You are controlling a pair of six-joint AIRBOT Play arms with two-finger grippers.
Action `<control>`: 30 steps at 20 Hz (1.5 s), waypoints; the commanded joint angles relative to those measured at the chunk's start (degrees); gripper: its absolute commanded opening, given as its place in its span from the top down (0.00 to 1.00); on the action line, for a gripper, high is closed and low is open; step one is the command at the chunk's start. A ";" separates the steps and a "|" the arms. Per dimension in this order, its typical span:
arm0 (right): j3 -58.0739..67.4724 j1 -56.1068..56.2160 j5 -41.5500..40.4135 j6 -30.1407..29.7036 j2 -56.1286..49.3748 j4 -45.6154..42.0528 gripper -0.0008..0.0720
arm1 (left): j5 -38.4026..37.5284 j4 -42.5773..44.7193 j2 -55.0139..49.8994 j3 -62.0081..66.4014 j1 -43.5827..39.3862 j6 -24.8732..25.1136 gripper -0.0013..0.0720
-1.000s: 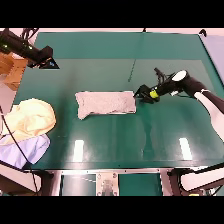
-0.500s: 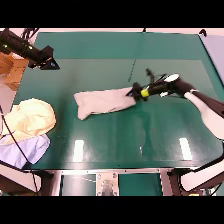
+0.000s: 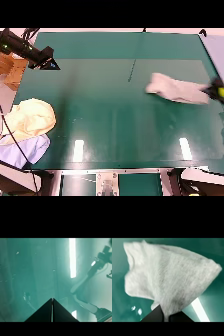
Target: Fold the shirts.
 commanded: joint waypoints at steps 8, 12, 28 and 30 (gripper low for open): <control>-19.91 -42.14 -2.27 -3.19 4.48 -7.23 0.97 | 0.02 -0.11 0.04 0.00 0.02 0.66 0.96; -23.08 -42.60 -2.67 -3.32 4.48 -9.16 0.79 | 0.02 -0.11 0.04 0.00 0.02 1.09 0.96; -4.79 14.12 5.22 6.88 20.22 -4.28 0.97 | 6.32 -3.17 21.33 -20.46 0.02 5.64 0.96; -9.29 28.20 2.91 10.38 24.85 -8.85 0.97 | 8.68 -3.30 29.55 -32.04 0.02 6.88 0.96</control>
